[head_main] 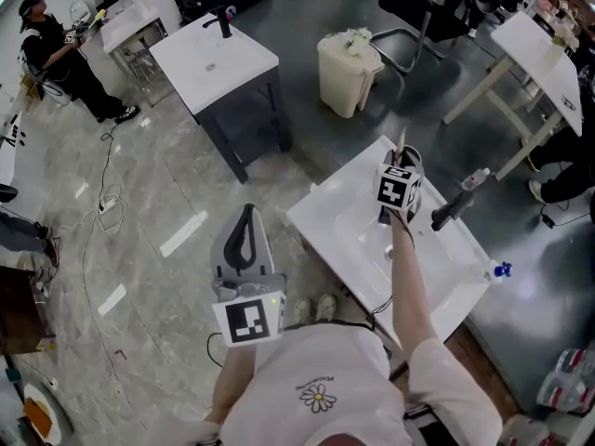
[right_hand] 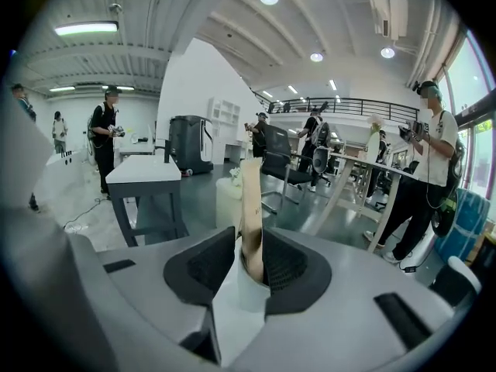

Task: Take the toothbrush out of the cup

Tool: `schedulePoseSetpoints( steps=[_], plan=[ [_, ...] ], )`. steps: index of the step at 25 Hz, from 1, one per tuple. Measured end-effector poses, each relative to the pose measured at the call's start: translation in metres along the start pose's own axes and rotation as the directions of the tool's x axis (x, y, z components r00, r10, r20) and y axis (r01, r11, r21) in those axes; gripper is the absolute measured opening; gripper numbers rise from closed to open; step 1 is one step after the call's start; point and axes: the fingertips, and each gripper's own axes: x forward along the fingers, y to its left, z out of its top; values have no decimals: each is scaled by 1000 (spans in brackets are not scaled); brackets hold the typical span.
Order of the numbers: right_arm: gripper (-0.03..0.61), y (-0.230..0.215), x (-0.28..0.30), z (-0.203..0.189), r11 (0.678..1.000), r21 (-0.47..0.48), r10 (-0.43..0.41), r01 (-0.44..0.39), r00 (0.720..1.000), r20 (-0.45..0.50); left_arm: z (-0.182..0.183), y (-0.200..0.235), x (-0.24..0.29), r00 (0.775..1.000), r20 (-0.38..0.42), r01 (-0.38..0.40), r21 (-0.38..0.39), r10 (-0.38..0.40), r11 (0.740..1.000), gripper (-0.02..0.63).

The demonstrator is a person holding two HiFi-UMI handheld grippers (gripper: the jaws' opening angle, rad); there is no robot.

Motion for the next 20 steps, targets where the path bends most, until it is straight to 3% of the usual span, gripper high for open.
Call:
schedulePoseSetpoints(
  steps=[7,20],
  plan=[
    [49,1,1,-5,1000,-9,-9,9,1000,1,0,3,1,1000,1,-5,-3,5,1000,15],
    [32,-6,-9,2,998,43,-40,38,999,31,-2,10,1,1000,-3,-2,-15,2,1000,15]
  ],
)
